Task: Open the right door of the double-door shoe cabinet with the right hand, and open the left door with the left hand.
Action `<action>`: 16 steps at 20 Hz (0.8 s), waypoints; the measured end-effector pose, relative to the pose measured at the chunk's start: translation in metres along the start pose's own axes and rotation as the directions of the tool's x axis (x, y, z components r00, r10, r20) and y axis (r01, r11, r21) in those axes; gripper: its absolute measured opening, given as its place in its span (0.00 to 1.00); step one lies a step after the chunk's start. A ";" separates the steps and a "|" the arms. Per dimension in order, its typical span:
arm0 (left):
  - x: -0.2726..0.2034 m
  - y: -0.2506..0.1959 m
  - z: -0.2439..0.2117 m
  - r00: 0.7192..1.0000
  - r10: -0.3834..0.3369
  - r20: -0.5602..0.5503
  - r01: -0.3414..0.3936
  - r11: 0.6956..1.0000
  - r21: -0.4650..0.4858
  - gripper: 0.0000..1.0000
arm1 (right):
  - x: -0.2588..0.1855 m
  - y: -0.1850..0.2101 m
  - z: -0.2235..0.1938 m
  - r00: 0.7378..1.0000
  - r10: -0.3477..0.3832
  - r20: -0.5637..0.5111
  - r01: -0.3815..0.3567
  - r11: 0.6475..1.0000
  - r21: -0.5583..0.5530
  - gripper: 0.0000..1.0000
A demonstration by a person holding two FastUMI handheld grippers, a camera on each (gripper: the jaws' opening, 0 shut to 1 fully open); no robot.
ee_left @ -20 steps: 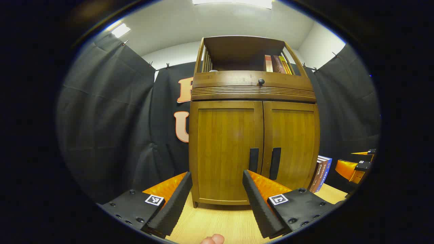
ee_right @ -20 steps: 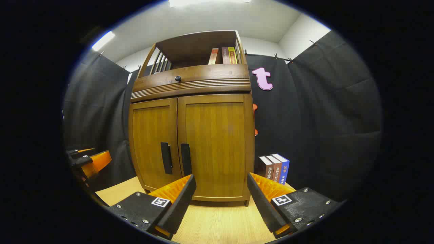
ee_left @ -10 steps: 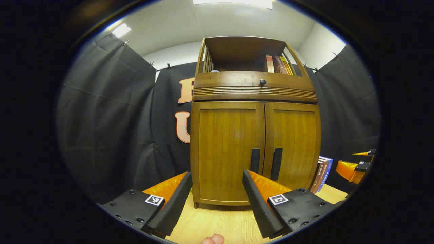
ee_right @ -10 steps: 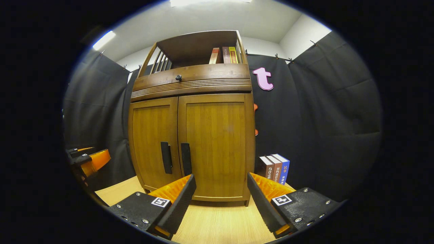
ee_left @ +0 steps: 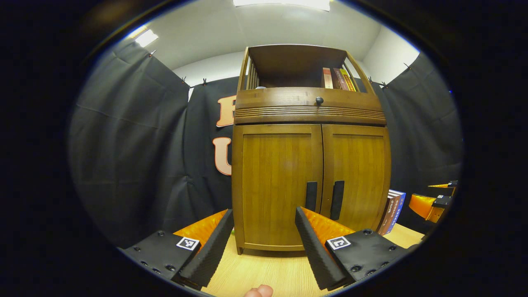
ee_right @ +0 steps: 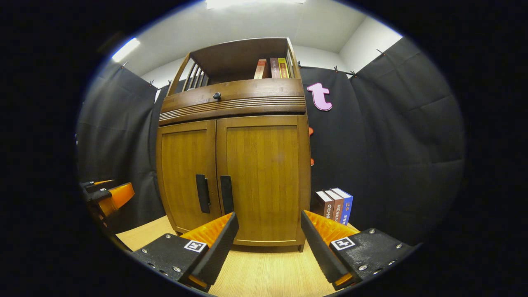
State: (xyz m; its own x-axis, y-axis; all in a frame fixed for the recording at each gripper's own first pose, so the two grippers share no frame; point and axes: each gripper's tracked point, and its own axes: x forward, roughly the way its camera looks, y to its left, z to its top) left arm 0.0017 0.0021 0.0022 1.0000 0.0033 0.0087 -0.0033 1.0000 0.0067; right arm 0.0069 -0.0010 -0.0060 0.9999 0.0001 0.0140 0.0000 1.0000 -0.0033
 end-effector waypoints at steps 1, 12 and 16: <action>0.001 0.001 0.000 1.000 0.001 0.002 -0.001 1.000 -0.001 0.94 | 0.000 0.000 0.000 1.000 -0.001 -0.002 0.001 1.000 -0.001 0.94; 0.000 0.000 0.004 1.000 -0.005 0.013 0.005 1.000 -0.002 0.94 | 0.022 0.002 0.041 0.994 0.015 0.113 -0.014 1.000 -0.005 0.94; -0.002 0.003 0.005 1.000 0.004 0.017 -0.004 1.000 -0.001 0.94 | 0.058 0.012 0.058 0.989 0.027 0.143 -0.021 0.999 -0.044 0.94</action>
State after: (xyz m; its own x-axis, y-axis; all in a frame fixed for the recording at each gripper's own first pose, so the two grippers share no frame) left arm -0.0003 0.0049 0.0075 0.9996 0.0067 0.0262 -0.0069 1.0000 0.0058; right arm 0.0646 0.0114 0.0526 0.9872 0.0276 0.1568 -0.0204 0.9987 -0.0474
